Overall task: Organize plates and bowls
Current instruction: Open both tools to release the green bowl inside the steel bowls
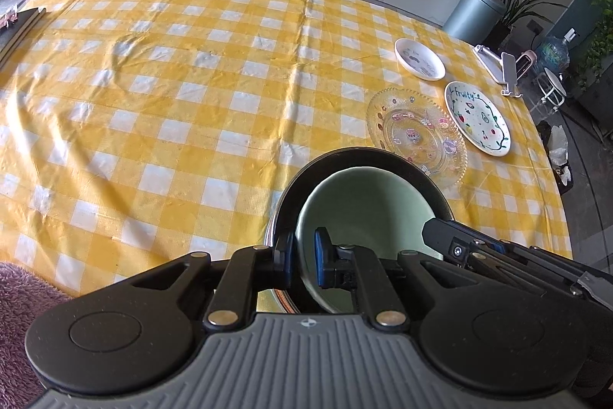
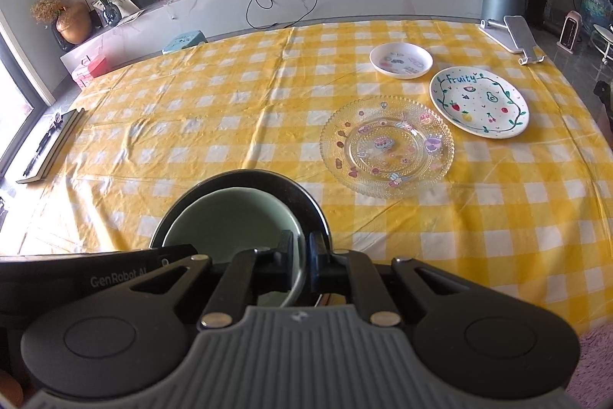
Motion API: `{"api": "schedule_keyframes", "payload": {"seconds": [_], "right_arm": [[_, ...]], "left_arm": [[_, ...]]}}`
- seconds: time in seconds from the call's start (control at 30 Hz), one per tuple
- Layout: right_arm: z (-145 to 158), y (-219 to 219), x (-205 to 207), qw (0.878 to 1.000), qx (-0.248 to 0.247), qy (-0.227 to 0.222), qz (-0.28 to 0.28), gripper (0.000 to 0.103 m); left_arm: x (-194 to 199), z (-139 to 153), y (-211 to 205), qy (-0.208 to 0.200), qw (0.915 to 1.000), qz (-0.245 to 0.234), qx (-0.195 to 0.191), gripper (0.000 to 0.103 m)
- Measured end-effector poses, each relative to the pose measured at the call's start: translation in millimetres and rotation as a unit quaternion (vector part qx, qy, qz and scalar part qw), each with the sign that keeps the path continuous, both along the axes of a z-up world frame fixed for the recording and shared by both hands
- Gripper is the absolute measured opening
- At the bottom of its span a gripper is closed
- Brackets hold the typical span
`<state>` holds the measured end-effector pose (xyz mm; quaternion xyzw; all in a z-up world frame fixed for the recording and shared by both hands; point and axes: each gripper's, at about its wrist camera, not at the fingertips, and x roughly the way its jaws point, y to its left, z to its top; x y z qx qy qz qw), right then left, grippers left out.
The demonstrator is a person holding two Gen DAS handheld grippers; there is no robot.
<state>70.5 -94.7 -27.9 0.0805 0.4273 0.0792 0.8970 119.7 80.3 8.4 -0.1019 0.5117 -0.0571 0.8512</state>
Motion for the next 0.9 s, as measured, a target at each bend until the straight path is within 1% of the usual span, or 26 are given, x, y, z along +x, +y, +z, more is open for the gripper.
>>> {"api": "schedule_keyframes", "payload": {"seconds": [0.07,0.2,0.23,0.3,0.37,0.5,0.53,0.67,0.73,0.9], "right_arm": [[1.9,-2.7,-2.1,1.000,0.005,-0.003,-0.003,0.009],[6.4,-9.0,-7.0,1.000,0.021,-0.011,-0.005,0.011],[7.7,-10.4,-8.3,1.000,0.025,-0.014,-0.005,0.014],[11.5,-14.1,-12.5,0.999,0.035,-0.023,-0.005,0.026],[15.8,-18.2,-16.3,0.999,0.041,-0.032,-0.008,0.027],[22.7,-30.2,-21.6,0.997,0.054,-0.042,-0.020,0.031],[24.3,-34.4,-23.0,0.997,0.057,-0.045,-0.025,0.031],[27.2,-49.2,-27.9,0.995,0.067,-0.052,-0.045,0.033],[28.0,-58.6,-31.2,0.994,0.073,-0.058,-0.055,0.034],[27.4,-81.0,-39.2,0.991,0.084,-0.075,-0.076,0.036]], "left_arm": [[-1.3,1.2,-0.1,-0.001,1.0000,-0.003,-0.004,0.019],[-5.0,7.6,-2.5,-0.007,0.9999,-0.008,-0.003,0.028],[-5.8,9.1,-2.8,-0.010,0.9999,-0.008,-0.003,0.030],[-6.9,12.3,-2.8,-0.014,0.9999,-0.007,-0.004,0.033],[-7.8,17.5,-3.0,-0.025,0.9996,-0.008,-0.006,0.038],[-11.8,28.8,-3.9,-0.044,0.9990,-0.002,0.001,0.040],[-13.3,31.7,-4.8,-0.051,0.9987,-0.004,0.000,0.042],[-17.9,41.5,-10.1,-0.074,0.9969,-0.018,-0.020,0.052],[-17.7,44.3,-14.7,-0.080,0.9962,-0.025,-0.025,0.053],[-14.9,48.4,-30.9,-0.092,0.9944,-0.047,-0.022,0.053]]}}
